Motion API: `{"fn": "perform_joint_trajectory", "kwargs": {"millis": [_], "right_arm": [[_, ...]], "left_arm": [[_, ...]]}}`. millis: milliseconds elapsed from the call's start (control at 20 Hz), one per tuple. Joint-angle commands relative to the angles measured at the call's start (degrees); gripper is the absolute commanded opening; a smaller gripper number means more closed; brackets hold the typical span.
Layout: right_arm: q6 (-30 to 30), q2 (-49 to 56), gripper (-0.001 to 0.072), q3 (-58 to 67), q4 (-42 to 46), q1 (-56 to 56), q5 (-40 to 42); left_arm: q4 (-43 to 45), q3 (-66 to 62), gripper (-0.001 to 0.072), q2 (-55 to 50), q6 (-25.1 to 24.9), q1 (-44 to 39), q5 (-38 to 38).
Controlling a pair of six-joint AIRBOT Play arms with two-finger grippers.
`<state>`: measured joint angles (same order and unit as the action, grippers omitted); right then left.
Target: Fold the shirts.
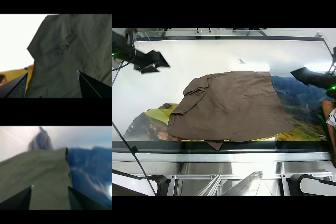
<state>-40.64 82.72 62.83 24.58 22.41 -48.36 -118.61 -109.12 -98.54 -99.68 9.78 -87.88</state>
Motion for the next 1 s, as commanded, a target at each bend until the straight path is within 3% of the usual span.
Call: {"fn": "perform_joint_trajectory", "kwargs": {"millis": [0,50,150,400,550,800,900,950], "right_arm": [[-18.8,-0.3,0.0664,0.0,21.1,5.2,-10.1],[-23.0,0.1,0.0664,0.0,26.4,6.2,-13.4],[-26.0,1.2,0.0663,0.0,31.1,8.0,-20.1],[-28.3,5.0,0.0654,0.0,32.0,11.1,-31.2],[-29.3,6.3,0.0654,-0.1,31.9,11.0,-31.6],[-29.3,7.0,0.0651,-1.1,32.0,11.0,-31.6],[-29.2,8.0,0.0545,-2.7,32.0,11.0,-31.6],[-28.5,8.5,0.0546,-3.7,31.8,10.7,-31.4]], "left_arm": [[0.5,12.3,0.0693,5.6,3.8,2.4,-9.2],[0.6,19.9,0.0693,8.7,3.7,2.3,-8.1],[0.6,34.8,0.0694,14.6,3.7,2.3,-5.6],[0.5,63.4,0.0694,26.9,3.7,3.5,-1.0],[0.5,72.3,0.0693,31.7,3.8,3.5,1.4],[0.3,79.0,0.0693,36.5,6.8,3.5,12.7],[-0.1,79.2,0.0693,35.5,6.8,3.5,15.3],[-1.4,79.2,0.0693,34.4,6.7,3.5,16.9]]}}
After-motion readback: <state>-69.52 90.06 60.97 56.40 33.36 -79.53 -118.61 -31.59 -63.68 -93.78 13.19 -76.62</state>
